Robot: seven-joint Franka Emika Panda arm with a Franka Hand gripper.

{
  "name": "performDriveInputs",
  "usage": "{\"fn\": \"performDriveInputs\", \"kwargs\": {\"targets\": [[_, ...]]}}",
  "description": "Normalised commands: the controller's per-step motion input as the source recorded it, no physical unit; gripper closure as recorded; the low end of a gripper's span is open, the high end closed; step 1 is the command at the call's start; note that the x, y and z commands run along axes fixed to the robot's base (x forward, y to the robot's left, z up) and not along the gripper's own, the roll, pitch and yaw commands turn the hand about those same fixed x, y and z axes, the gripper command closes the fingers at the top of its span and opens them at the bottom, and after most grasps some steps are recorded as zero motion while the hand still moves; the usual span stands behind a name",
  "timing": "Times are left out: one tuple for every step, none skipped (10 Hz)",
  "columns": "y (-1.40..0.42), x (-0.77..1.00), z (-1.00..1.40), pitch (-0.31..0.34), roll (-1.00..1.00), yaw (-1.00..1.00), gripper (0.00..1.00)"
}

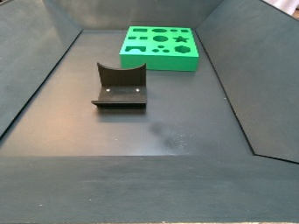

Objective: Pick up the arch object. Move up. Rotate the arch object. Move to above the board. Insert the arch object.
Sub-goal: Insert the arch object.

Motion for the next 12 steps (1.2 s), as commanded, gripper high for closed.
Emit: {"fn": "performDriveInputs", "kwargs": {"targets": [[0.00, 0.00, 0.00, 0.004, 0.00, 0.00, 1.00], [0.00, 0.00, 0.00, 0.004, 0.00, 0.00, 1.00], [0.00, 0.00, 0.00, 0.006, 0.00, 0.00, 1.00], [0.00, 0.00, 0.00, 0.016, 0.00, 0.00, 1.00], [0.00, 0.00, 0.00, 0.007, 0.00, 0.00, 1.00], [0.00, 0.00, 0.00, -0.019, 0.00, 0.00, 1.00], [0.00, 0.00, 0.00, 0.010, 0.00, 0.00, 1.00], [0.00, 0.00, 0.00, 0.016, 0.00, 0.00, 1.00], [0.00, 0.00, 0.00, 0.014, 0.00, 0.00, 1.00], [0.00, 0.00, -0.01, -0.004, 0.01, 0.00, 1.00], [-0.13, 0.00, -0.32, -0.146, 0.35, 0.14, 1.00], [0.20, 0.00, -0.30, -0.171, 0.40, 0.41, 1.00]]}}
